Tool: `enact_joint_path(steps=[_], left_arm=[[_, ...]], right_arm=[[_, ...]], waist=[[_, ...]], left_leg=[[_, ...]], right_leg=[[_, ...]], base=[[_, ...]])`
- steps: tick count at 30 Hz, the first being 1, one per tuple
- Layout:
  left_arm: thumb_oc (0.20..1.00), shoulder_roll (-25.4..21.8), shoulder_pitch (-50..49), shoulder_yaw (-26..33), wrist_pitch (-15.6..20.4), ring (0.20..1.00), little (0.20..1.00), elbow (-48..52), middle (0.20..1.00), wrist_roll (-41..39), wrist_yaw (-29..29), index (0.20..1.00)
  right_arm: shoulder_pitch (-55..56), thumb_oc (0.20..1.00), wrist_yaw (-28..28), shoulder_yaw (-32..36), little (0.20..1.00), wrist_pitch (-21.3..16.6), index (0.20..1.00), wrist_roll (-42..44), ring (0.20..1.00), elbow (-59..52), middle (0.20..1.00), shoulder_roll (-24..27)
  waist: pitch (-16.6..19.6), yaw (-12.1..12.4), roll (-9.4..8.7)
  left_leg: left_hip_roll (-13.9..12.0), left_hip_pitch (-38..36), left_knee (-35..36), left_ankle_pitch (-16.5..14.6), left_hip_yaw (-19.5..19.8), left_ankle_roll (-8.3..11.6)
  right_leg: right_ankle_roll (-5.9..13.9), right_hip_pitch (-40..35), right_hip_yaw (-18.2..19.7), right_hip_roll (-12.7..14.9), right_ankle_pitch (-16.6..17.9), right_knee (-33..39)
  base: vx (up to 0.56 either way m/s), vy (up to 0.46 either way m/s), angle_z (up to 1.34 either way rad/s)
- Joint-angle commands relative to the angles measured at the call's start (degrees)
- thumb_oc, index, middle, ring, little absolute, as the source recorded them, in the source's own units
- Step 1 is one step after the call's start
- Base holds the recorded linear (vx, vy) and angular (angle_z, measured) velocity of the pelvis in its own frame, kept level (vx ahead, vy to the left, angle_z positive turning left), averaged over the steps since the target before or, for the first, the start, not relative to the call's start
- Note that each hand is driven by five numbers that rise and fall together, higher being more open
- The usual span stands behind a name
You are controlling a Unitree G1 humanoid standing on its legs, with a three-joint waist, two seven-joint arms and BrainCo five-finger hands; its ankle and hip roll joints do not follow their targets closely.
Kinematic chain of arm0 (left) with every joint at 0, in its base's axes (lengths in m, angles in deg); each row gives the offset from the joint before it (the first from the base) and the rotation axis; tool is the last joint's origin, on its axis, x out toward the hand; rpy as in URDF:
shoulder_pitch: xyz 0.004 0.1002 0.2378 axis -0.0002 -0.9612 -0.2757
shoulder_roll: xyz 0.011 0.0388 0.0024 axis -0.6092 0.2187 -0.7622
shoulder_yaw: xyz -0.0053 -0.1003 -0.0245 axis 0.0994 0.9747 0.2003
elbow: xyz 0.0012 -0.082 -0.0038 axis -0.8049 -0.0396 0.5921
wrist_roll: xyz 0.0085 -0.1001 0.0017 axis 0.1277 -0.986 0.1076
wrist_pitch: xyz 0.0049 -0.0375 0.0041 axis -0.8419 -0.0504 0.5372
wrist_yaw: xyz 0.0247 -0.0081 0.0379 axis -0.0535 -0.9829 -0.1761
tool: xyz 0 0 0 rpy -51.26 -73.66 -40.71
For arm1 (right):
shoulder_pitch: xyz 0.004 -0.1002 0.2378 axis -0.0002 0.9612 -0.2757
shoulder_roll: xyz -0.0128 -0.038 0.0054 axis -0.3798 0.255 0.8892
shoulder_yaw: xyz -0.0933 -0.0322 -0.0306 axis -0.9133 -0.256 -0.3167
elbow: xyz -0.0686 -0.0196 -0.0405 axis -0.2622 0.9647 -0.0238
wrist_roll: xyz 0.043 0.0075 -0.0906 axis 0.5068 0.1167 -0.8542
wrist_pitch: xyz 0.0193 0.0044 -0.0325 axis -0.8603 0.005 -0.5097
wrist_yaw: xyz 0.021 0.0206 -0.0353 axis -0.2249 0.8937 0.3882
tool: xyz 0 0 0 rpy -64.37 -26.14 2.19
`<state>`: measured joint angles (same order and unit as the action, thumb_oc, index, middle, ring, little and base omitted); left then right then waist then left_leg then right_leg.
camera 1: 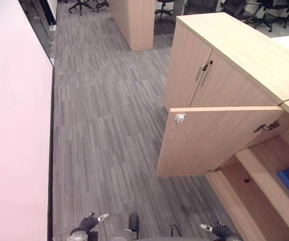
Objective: Put the empty folder in the office cabinet
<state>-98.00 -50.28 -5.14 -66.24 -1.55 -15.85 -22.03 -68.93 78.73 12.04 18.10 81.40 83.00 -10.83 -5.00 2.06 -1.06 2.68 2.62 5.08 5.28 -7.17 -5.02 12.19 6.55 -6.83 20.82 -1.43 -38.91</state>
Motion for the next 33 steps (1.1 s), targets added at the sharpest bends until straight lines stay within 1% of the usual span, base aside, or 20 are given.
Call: enact_joint_path(steps=[1, 2, 3, 4, 5, 6, 8, 10, 11, 13, 15, 17, 20, 26, 29, 33], left_arm=[[1.0, -0.33, 0.26, 2.41, 1.24, 1.0, 1.0, 1.65, 1.0, -0.88, -0.61, 1.0], [1.0, -0.56, 0.68, 2.3, 1.4, 1.0, 1.0, 1.84, 1.0, -1.35, -1.01, 1.0], [1.0, -0.55, 0.71, 2.32, 1.4, 1.0, 1.0, 1.83, 1.0, -1.36, -1.01, 1.0], [1.0, -0.83, 1.67, 1.88, 1.2, 1.0, 1.0, 1.68, 1.0, -1.1, -1.24, 1.0], [1.0, -0.5, 1.58, 2.09, 1.39, 1.0, 1.0, 1.69, 1.0, -1.12, -1.04, 1.0], [1.0, -0.28, 1.31, 2.17, 1.66, 1.0, 1.0, 1.66, 1.0, -1.22, -1.03, 1.0], [1.0, 0.2, 1.14, 2.4, 2.05, 1.0, 1.0, 1.8, 1.0, -1.53, -1.28, 1.0], [1.0, 0.41, 1.14, 2.39, 2.38, 1.0, 1.0, 2.62, 1.0, -1.89, -1.4, 1.0], [1.0, 0.78, 1.28, 1.28, 2.64, 1.0, 1.0, 3.58, 1.0, -0.93, -1.14, 1.0], [1.0, 0.91, 1.34, 0.63, 2.74, 1.0, 1.0, 4.43, 1.0, -0.5, -1.21, 1.0], [1.0, 1.08, 2.23, -0.75, 3.23, 1.0, 1.0, 8.17, 1.0, -0.47, -1.65, 1.0], [1.0, 1.04, 2.51, -1.08, 3.32, 1.0, 1.0, 9.36, 1.0, -0.47, -1.76, 1.0], [1.0, 0.29, 4.96, -2.53, 4.09, 1.0, 1.0, 14.02, 1.0, -0.38, -1.93, 1.0], [1.0, -1.4, 8.81, -3.33, 5.05, 1.0, 1.0, 18.76, 1.0, -1.77, -2.03, 1.0], [1.0, -2.03, 10.84, -3.77, 5.21, 1.0, 1.0, 19.05, 1.0, -2.01, -1.74, 1.0], [1.0, -2.59, 16.57, -6.4, 5.53, 1.0, 1.0, 18.67, 1.0, -3.1, -1.01, 1.0]], right_arm=[[-1.44, 1.0, -0.7, 0.44, 1.0, -0.7, 1.0, 1.82, 1.0, -1.15, 1.0, 2.15], [-1.68, 1.0, -0.6, -0.03, 1.0, -0.58, 1.0, 2.02, 1.0, -1.01, 1.0, 2.2], [-1.72, 1.0, -0.6, -0.03, 1.0, -0.59, 1.0, 2.03, 1.0, -0.99, 1.0, 2.2], [-2.27, 1.0, -0.79, -0.62, 1.0, -0.43, 1.0, 1.94, 1.0, -0.82, 1.0, 2.18], [-2.11, 1.0, -0.81, -0.77, 1.0, -0.46, 1.0, 1.58, 1.0, -0.55, 1.0, 1.99], [-1.53, 1.0, -0.74, -1.02, 1.0, -0.58, 1.0, 1.37, 1.0, -0.43, 1.0, 1.96], [-1.06, 1.0, -0.58, -1.27, 1.0, -0.32, 1.0, 0.66, 1.0, -0.13, 1.0, 1.95], [-0.58, 1.0, -0.7, -1.44, 1.0, -0.43, 1.0, 0.33, 1.0, -0.31, 1.0, 2.18], [-0.18, 1.0, -0.69, -1.29, 1.0, -0.49, 1.0, 0.21, 1.0, -0.21, 1.0, 2.59], [-0.17, 1.0, -0.78, -1.14, 1.0, -0.52, 1.0, 0.28, 1.0, -0.11, 1.0, 2.8], [0.11, 1.0, -1.14, -0.08, 1.0, -0.85, 1.0, 1.72, 1.0, -0.18, 1.0, 3.17], [0.32, 1.0, -1.13, 0.12, 1.0, -0.97, 1.0, 2.04, 1.0, -0.21, 1.0, 3.21], [1.08, 1.0, -0.71, -0.7, 1.0, -1.02, 1.0, 1.04, 1.0, 0.43, 1.0, 3.19], [2.15, 1.0, -0.17, -1.5, 1.0, -0.88, 1.0, 0.05, 1.0, 0.86, 1.0, 3.09], [2.75, 1.0, 0.25, -2.05, 1.0, -0.79, 1.0, -0.76, 1.0, 0.98, 1.0, 3.02], [2.92, 1.0, 0.76, -3.26, 1.0, -0.9, 1.0, -1.31, 1.0, 0.77, 1.0, 3.35]], waist=[[-2.77, -0.75, 2.81], [-3.16, -1.34, 2.17], [-3.13, -1.37, 2.31], [-3.13, -1.56, 1.7], [-3.03, -1.7, 1.64], [-2.73, -1.75, 1.29], [-1.84, -2.01, 1.19], [-1.26, -1.81, 1.05], [-0.47, -2.07, 1.01], [-0.25, -2.19, 1.09], [0.45, -2.74, 1.39], [0.54, -2.87, 1.45], [1.09, -3.56, 1.4], [1.54, -4.59, 1.54], [1.87, -5.15, 1.58], [2.31, -6.68, 1.84]], left_leg=[[-4.63, 0.07, -2.81, -2.71, 3.25, 7.73], [-3.82, -1.18, -2.22, -3.06, 3.36, 7.99], [-3.98, -1.05, -2.24, -2.96, 3.42, 8.03], [-3.27, -1.58, -1.6, -3.17, 3.4, 8.32], [-3.19, -2.12, -1.47, -3.41, 3.55, 8.54], [-2.86, -2.79, -1.41, -3.84, 3.25, 8.62], [-2.88, -3.65, -1.21, -4.33, 2.97, 8.88], [-3.07, -4.63, -0.89, -4.65, 2.32, 9.12], [-3.19, -5.54, -0.64, -4.93, 2.04, 9.3], [-3.33, -6.12, -0.42, -5.08, 1.91, 9.41], [-3.77, -7.22, -0.08, -5.54, 1.65, 9.81], [-3.89, -7.6, -0.08, -5.69, 1.52, 9.9], [-4.35, -8.71, -0.08, -6.1, 1.27, 10.23], [-4.83, -9.52, -0.08, -6.35, 0.6, 10.64], [-5.12, -9.8, -0.08, -6.4, -0.12, 10.85], [-5.54, -10.29, -0.08, -6.52, -1.09, 11.14]], right_leg=[[-1.83, -1.3, -0.46, -8.68, 0.69, 15.29], [-1.98, -1.1, -0.9, -10.58, -0.58, 19.94], [-2.03, -1.19, -1.01, -10.76, -0.24, 20.35], [-1.58, -1.53, -2.37, -11.24, -0.03, 26.02], [-1.04, -2.12, -3.26, -11.3, 0.08, 29.09], [-1.07, -3.46, -3.57, -11.18, 0.31, 31.65], [-1.1, -4.54, -1.86, -11.97, 0.87, 33.35], [-1.22, -5.93, -2.45, -11.9, 1.86, 35.61], [-1.29, -7.79, -2.87, -12.06, 1.88, 37.33], [-1.32, -8.71, -3.02, -12.15, 1.98, 38.27], [-1.31, -10.47, -3.12, -12.46, 1.96, 39.91], [-1.34, -11.08, -3.07, -12.52, 1.88, 40.27], [-1.44, -12.73, -3.08, -12.72, 1.63, 41.05], [-1.46, -13.62, -2.67, -13.04, 1.65, 41.95], [-1.34, -13.94, -2.46, -13.19, 1.77, 42.52], [-1.29, -14.15, -1.81, -13.43, 1.82, 42.81]], base=[[0.3, 0.035, 0.15], [0.23, -0.004, 0.14], [0.15, -0.075, 0.05], [0.11, -0.066, 0.11], [0.16, -0.092, 0.15], [0.13, -0.057, 0.23], [0.14, -0.036, 0.24], [0.14, -0.048, -0.11], [0.14, -0.051, -0.18], [0.08, -0.025, -0.02], [0.09, -0.026, -0.02], [0.06, -0.018, -0.07], [0.05, -0.037, -0.05], [0.02, -0.037, -0.08], [0.01, -0.034, -0.1], [0.01, -0.022, -0.1]])
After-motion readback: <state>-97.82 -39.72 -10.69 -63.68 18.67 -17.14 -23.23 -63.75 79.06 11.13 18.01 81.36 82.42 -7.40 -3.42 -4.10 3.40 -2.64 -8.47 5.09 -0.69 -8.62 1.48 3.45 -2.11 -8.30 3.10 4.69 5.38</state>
